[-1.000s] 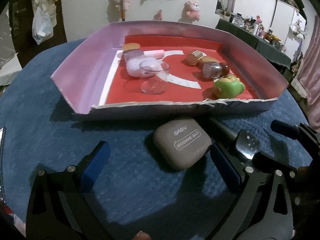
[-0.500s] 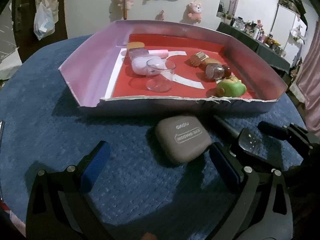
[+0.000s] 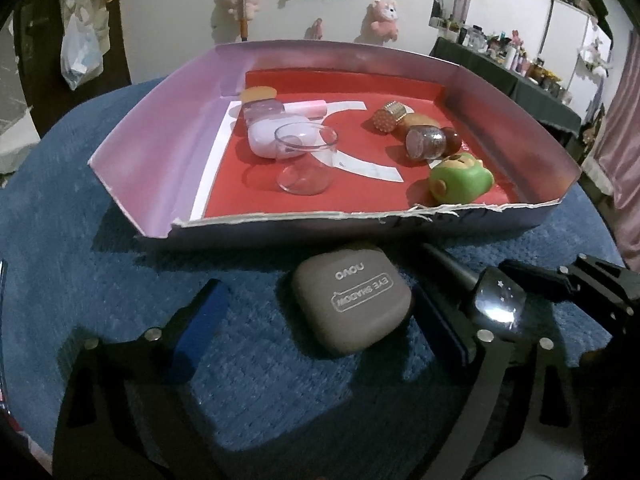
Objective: Organize rigid objects
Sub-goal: 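Grasp the grey eye shadow case with the left tool while the right tool grasps the black watch, then carry the eye shadow case and black watch over the box with both tools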
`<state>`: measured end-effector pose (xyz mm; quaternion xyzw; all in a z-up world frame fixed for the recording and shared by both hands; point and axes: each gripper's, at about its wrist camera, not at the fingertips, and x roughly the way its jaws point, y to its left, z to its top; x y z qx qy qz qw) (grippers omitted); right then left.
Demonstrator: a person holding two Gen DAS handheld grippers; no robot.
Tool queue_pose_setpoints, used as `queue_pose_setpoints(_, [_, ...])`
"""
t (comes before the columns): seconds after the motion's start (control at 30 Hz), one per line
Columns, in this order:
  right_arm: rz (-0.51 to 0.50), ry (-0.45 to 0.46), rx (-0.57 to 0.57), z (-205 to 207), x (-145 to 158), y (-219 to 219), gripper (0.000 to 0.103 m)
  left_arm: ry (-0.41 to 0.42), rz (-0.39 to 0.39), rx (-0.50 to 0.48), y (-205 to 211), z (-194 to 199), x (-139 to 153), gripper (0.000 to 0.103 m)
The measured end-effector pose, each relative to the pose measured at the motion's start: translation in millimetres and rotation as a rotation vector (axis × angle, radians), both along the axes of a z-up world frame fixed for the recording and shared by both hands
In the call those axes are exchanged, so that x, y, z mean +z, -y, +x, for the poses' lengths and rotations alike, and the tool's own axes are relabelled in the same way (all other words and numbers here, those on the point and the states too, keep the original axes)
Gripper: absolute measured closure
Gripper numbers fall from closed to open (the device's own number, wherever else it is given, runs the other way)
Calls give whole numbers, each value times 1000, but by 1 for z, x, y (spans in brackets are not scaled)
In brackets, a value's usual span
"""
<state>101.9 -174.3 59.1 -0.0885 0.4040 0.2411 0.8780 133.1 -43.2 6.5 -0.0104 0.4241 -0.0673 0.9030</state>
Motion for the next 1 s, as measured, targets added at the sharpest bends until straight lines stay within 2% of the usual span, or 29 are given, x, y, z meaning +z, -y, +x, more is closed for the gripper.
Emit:
queue_pose_setpoints(0.1, [-32,27,12,-6,1,-2,61,8,10,-12,2,-3,0,21])
queue_pose_setpoints(0.23, [-12,11,-3,-7,1,8,62,18,9,-34,3,-11,1,35])
queue_pose_setpoints(0.3, [-5,7,-17,-8,2,12,63,20,5,-45,5,-13,3,47])
queue_pose_setpoints(0.33, [-4,5,-21,-8,2,12,63,21,4,-52,6,-14,4,50])
queue_pose_setpoints(0.73, [74,-24,-9,-20,18,26,64,37,-23,-83,1,-36,13,52])
queue_pose_setpoints(1.0, [132,-30,26,-27,38,27,65,98,-57,-99,-6,-52,39,52])
